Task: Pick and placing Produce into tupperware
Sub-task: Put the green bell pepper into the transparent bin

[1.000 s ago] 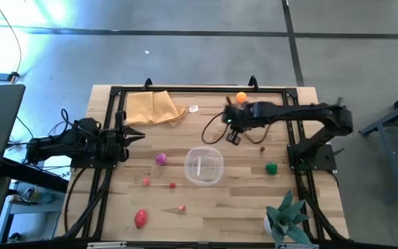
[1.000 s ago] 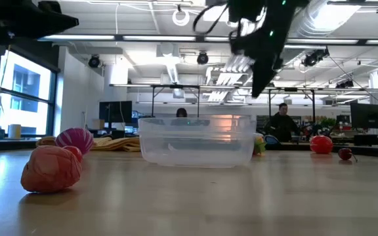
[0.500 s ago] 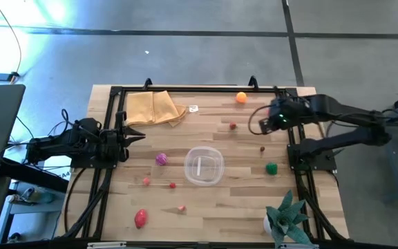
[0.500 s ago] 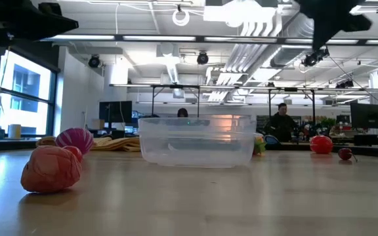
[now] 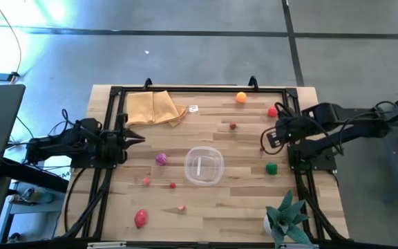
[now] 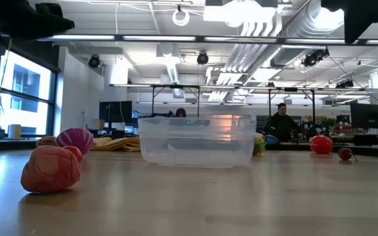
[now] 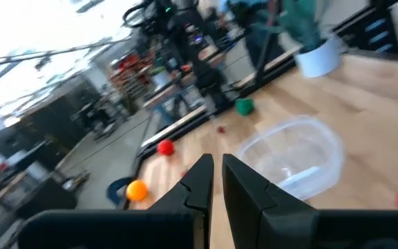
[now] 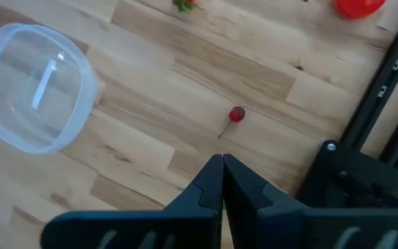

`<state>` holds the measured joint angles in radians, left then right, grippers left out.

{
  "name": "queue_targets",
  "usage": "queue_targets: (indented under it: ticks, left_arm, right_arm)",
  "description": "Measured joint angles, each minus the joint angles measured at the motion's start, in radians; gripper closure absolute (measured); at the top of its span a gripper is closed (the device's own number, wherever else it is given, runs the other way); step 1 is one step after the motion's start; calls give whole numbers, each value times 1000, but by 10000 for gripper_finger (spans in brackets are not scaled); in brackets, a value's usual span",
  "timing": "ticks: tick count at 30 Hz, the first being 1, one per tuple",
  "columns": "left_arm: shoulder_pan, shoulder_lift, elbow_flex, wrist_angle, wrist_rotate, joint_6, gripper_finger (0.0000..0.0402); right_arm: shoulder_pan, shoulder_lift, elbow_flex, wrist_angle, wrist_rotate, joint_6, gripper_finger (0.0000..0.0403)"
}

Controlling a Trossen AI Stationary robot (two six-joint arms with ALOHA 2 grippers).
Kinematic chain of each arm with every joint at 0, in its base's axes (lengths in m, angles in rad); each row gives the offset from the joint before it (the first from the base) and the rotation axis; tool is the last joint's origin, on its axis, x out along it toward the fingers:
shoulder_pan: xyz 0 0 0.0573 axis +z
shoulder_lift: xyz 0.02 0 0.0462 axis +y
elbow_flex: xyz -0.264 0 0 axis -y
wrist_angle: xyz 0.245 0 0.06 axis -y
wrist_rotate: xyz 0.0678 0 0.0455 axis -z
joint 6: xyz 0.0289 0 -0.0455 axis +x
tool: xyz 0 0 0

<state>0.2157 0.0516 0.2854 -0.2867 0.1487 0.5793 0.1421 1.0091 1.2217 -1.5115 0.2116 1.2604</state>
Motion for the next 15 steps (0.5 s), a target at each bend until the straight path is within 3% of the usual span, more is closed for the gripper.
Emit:
queue_targets:
  ticks: [3,9,15]
  left_arm:
    - [0,16,76,-27,8,-32,378]
    - [0,128,246,-269,-29,-85,378]
    - [0,291,302,-377,17,-90,378]
  right_arm:
    - [41,11,0,0,21,30,402]
    - [100,20,0,-15,25,55,402]
    - [171,30,-1,-40,-16,210,402]
